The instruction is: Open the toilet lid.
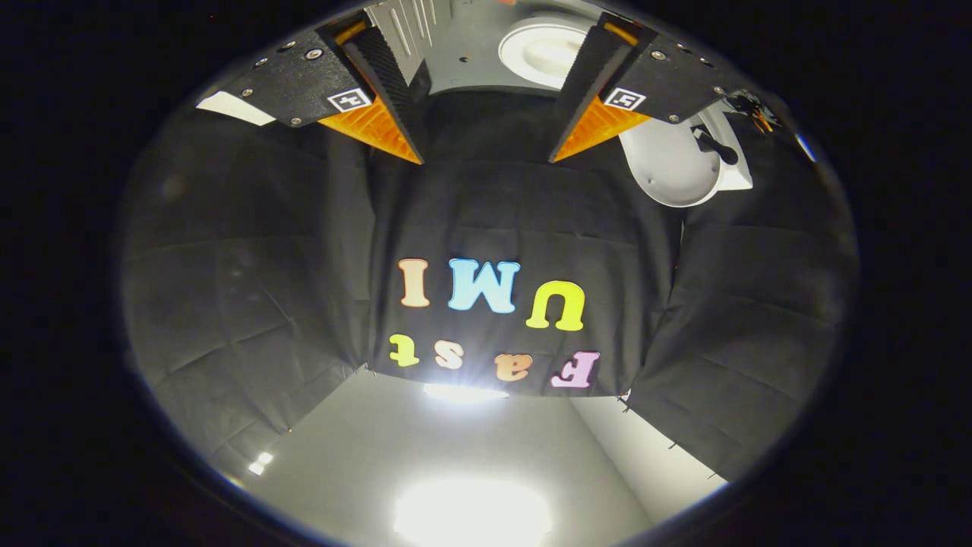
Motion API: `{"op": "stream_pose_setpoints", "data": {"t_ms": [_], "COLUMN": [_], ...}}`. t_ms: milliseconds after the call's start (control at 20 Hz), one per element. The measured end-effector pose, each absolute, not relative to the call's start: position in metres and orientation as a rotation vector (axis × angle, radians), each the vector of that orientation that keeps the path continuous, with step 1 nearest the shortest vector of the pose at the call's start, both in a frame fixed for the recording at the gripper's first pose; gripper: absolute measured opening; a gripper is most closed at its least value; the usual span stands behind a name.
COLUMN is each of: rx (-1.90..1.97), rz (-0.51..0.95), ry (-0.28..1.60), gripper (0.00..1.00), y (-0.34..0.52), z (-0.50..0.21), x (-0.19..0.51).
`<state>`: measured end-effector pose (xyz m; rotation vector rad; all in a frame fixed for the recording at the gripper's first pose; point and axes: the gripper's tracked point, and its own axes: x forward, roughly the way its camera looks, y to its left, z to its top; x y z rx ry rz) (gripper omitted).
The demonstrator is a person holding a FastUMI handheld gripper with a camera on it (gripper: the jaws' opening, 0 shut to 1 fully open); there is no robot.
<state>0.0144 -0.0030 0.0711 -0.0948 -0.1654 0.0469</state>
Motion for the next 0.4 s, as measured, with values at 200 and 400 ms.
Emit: {"op": "stream_pose_setpoints", "data": {"t_ms": [200,400], "rx": [-0.007,0.035], "rz": [0.099,0.153], "ry": [-0.146,-0.104], "gripper": [0.95,0.95], "y": [-0.009,-0.004], "z": [0.068,0.043], "x": [0.028,0.029]}}
